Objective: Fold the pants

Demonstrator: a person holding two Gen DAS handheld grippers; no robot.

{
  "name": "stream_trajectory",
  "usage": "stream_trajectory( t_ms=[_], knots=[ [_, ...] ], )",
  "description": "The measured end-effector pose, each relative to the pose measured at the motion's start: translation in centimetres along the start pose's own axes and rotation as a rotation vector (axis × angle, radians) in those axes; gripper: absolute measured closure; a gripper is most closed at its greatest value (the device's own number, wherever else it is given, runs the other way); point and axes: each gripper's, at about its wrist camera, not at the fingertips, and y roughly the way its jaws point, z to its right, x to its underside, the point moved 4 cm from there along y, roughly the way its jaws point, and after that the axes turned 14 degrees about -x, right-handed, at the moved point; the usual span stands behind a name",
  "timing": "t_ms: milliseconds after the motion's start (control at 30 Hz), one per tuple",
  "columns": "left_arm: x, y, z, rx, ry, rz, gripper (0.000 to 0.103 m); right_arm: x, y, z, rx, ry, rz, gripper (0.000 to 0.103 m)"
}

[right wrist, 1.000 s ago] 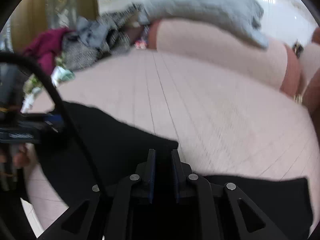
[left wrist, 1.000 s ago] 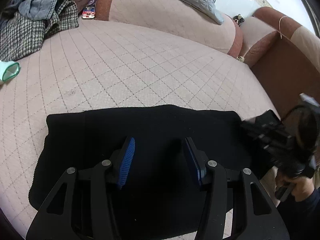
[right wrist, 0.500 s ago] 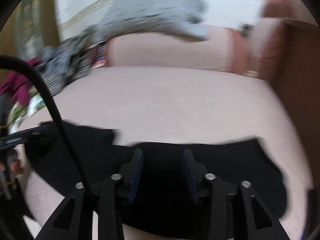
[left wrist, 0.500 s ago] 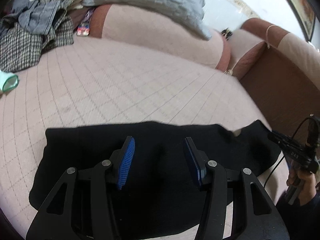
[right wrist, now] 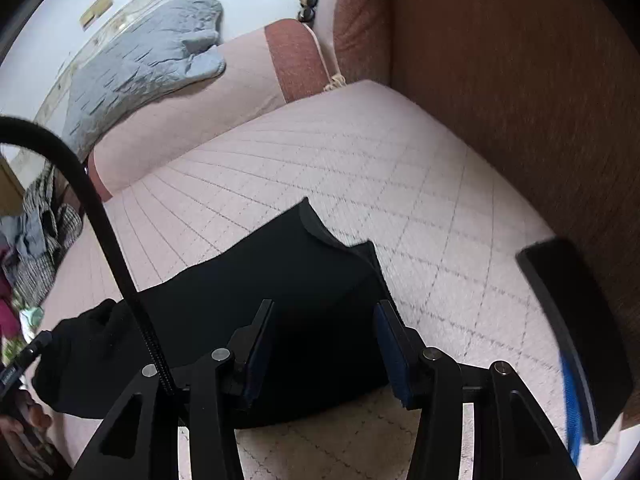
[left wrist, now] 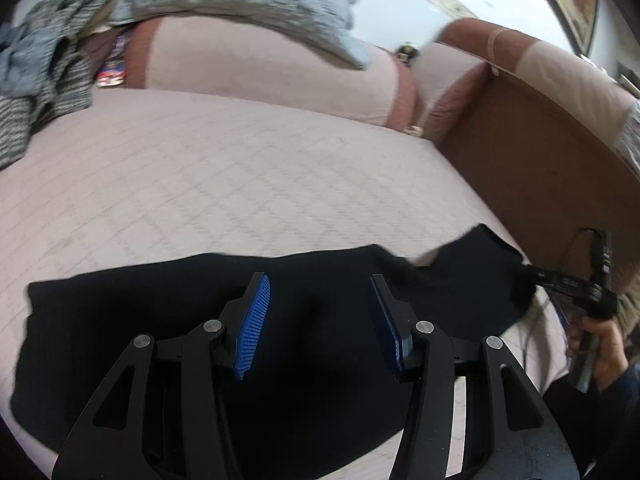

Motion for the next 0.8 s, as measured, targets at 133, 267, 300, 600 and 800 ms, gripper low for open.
stream_trajectory(
  t_ms=[133, 267, 300, 600, 800],
  knots=[
    [0.2, 0.9, 2.8, 0.117, 0.025, -0.036, 0.053, -0.1, 1.7, 0.5, -0.010, 0.022, -0.013, 0.055],
    [1.1, 2.2, 5.4, 0.176, 0.061, -0.085, 0.053, -0.7, 2.9, -0.1, -0.016, -0.016, -0.006, 0.055],
    [1.4, 2.6, 6.1, 0.181, 0.084, -0.101, 0.053, -0.8, 3.3, -0.2, -0.014, -0.027, 0.003, 0.063],
    [1.7, 1.1, 6.2, 0.149, 0.132, -0.063, 0.053, -1.1, -1.1, -2.4, 0.008, -0.118, 0.115, 0.099],
    [1.0, 0.5, 4.4, 0.112, 0.072, -0.038, 0.053, 1.3, -0.9, -0.2, 0.066, -0.059, 0.036, 0.099]
  ],
)
